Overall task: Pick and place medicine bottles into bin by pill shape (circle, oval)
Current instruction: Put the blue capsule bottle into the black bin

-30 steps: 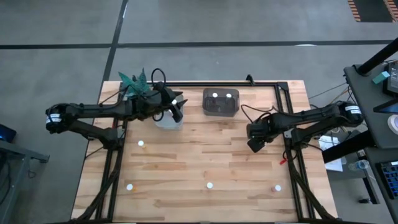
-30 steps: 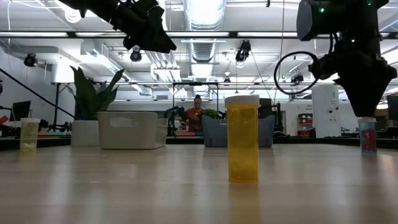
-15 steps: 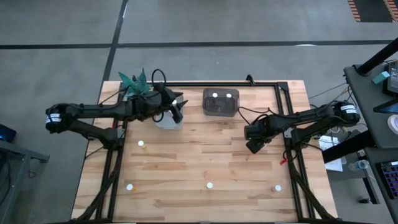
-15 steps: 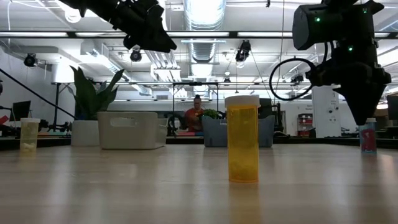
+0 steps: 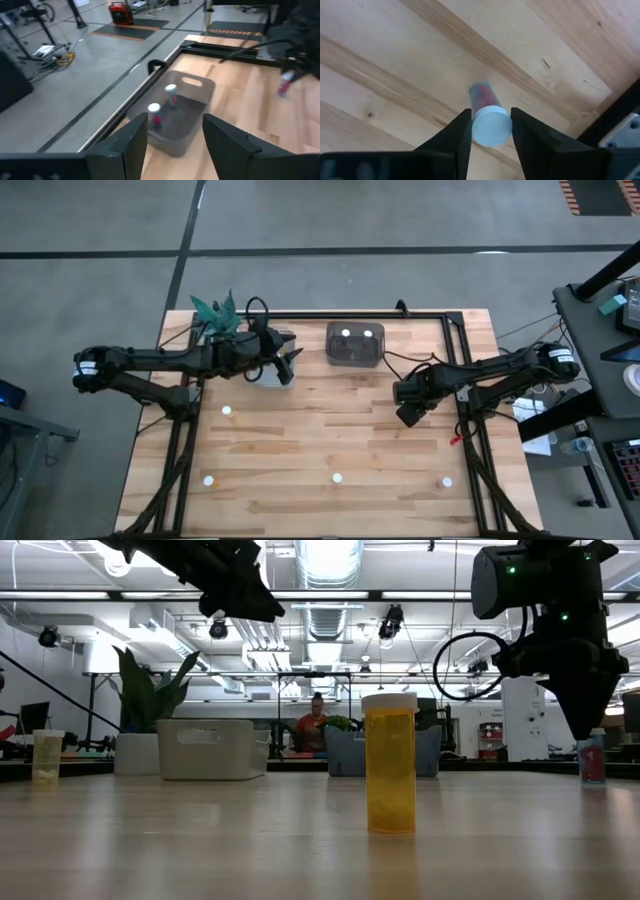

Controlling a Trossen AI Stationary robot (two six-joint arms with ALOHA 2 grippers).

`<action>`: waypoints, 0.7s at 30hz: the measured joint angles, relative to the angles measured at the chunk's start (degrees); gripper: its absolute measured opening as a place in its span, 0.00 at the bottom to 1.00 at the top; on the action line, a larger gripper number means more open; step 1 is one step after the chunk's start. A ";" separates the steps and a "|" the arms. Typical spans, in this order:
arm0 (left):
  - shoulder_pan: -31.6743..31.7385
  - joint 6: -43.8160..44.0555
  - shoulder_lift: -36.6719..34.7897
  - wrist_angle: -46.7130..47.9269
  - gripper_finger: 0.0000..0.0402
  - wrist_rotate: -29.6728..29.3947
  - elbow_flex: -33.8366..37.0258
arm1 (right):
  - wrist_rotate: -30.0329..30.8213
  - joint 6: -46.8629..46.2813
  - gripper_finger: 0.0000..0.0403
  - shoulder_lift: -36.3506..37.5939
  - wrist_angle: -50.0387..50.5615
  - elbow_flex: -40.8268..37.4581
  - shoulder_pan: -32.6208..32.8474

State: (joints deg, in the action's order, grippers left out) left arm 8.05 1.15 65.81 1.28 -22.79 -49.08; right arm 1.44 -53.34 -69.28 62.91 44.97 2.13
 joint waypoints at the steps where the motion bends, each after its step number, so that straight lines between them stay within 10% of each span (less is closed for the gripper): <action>1: -0.80 0.00 -0.17 0.13 0.43 0.00 0.00 | -0.03 0.00 0.30 0.16 0.36 0.40 0.00; 21: -8.06 -3.52 -4.35 0.07 0.43 -3.48 1.32 | 0.10 20.48 0.28 -12.60 4.80 34.80 -6.68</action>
State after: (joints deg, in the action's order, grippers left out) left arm -0.01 -2.38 61.46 1.35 -26.26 -47.76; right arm 1.54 -32.86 -81.87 67.71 79.77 -4.55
